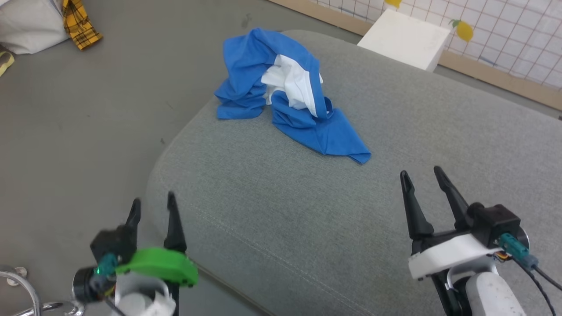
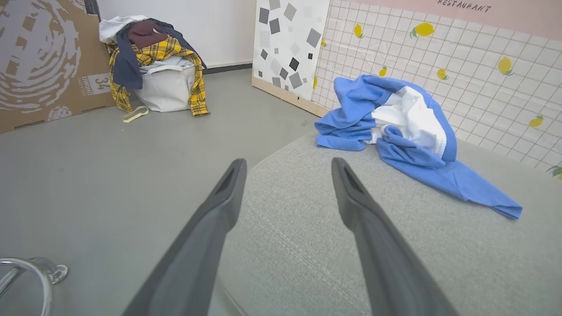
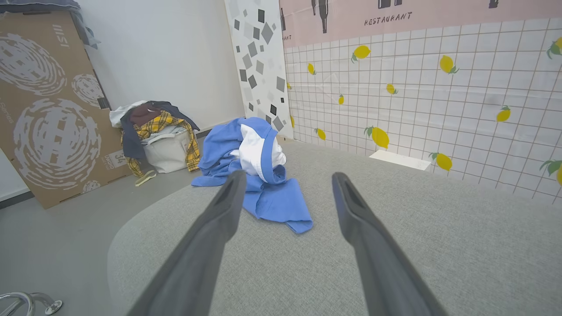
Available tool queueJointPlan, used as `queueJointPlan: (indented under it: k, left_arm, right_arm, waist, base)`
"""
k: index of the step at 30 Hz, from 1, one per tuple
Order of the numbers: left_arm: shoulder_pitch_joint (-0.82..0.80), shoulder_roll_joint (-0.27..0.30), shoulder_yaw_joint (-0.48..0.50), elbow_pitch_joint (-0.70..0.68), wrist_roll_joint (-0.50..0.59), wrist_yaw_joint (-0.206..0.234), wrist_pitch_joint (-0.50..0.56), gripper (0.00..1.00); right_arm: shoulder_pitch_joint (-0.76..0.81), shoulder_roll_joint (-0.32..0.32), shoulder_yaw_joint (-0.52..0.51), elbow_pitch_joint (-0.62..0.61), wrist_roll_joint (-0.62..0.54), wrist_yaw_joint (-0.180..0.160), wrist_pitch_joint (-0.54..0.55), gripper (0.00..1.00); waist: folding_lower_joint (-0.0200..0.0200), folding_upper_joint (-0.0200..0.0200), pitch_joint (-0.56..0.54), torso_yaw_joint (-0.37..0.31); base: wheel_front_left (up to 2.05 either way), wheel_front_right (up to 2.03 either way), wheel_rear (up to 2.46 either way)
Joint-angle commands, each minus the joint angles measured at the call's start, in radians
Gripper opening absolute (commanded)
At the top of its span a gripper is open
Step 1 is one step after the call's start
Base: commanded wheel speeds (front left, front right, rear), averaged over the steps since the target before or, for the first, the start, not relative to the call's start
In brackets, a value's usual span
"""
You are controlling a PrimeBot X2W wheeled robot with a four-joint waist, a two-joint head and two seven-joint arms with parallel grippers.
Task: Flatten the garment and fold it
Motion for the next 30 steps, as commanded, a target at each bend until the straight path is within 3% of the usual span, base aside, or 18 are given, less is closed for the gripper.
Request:
queueJointPlan:
  k: [1, 8, 15, 22, 30]
  left_arm:
    - [-0.064, 0.004, -0.005, -0.003, -0.028, -0.028, 0.027, 1.00]
    - [-0.355, 0.043, -0.004, 0.071, -0.107, -0.111, 0.200, 1.00]
    - [-0.675, 0.112, 0.052, 0.197, -0.211, -0.153, 0.413, 1.00]
    - [-0.889, 0.192, 0.124, 0.273, -0.296, -0.123, 0.601, 1.00]
    - [-1.022, 0.262, 0.168, 0.311, -0.329, -0.041, 0.759, 1.00]
  right_arm:
    - [-0.028, 0.000, -0.003, -0.008, -0.002, -0.002, -0.001, 1.00]
    - [-0.090, 0.000, -0.004, -0.053, -0.039, -0.002, 0.032, 1.00]
    - [-0.157, 0.000, 0.005, -0.096, -0.057, -0.002, 0.046, 1.00]
    - [-0.216, 0.000, 0.003, -0.132, -0.069, -0.002, 0.042, 1.00]
    - [-0.263, 0.000, 0.026, -0.139, -0.053, -0.002, 0.025, 1.00]
  waist:
    - [0.0000, 0.0000, 0.031, -0.018]
    - [0.0000, 0.0000, 0.172, -0.092]
    - [0.0000, 0.0000, 0.330, -0.207]
    - [0.0000, 0.0000, 0.467, -0.322]
    - [0.0000, 0.0000, 0.588, -0.424]
  base:
    - [0.00, 0.00, 0.00]
    - [0.00, 0.00, 0.00]
    - [0.00, 0.00, 0.00]
    - [0.00, 0.00, 0.00]
    - [0.00, 0.00, 0.00]
